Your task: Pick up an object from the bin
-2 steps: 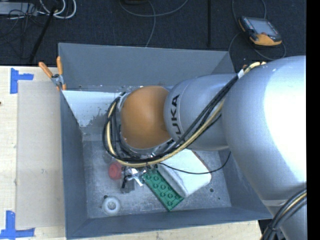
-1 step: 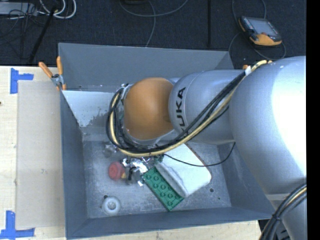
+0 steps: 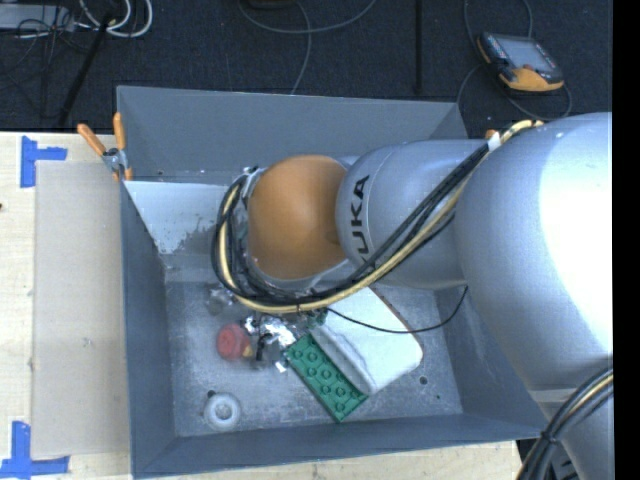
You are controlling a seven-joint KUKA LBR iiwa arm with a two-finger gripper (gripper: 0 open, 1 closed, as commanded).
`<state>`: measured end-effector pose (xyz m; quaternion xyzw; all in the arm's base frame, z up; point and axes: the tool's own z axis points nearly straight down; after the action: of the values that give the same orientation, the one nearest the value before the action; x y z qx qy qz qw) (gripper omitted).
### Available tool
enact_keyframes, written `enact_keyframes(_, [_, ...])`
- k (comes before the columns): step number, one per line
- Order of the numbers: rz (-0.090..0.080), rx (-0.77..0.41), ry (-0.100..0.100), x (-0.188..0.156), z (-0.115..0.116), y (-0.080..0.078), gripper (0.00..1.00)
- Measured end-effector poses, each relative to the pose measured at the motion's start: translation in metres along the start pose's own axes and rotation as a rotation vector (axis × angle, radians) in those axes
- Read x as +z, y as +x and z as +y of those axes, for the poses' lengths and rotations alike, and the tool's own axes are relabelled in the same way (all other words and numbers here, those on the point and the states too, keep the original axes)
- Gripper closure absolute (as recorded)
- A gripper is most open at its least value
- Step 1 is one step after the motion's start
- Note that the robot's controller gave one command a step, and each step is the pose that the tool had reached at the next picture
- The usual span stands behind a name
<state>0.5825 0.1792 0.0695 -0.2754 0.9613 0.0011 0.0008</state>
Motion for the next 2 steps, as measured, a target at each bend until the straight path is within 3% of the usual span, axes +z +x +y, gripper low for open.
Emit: enact_keyframes(2, [0.0, 0.015, -0.004, 0.0007, 0.0004, 0.0001, 0.0])
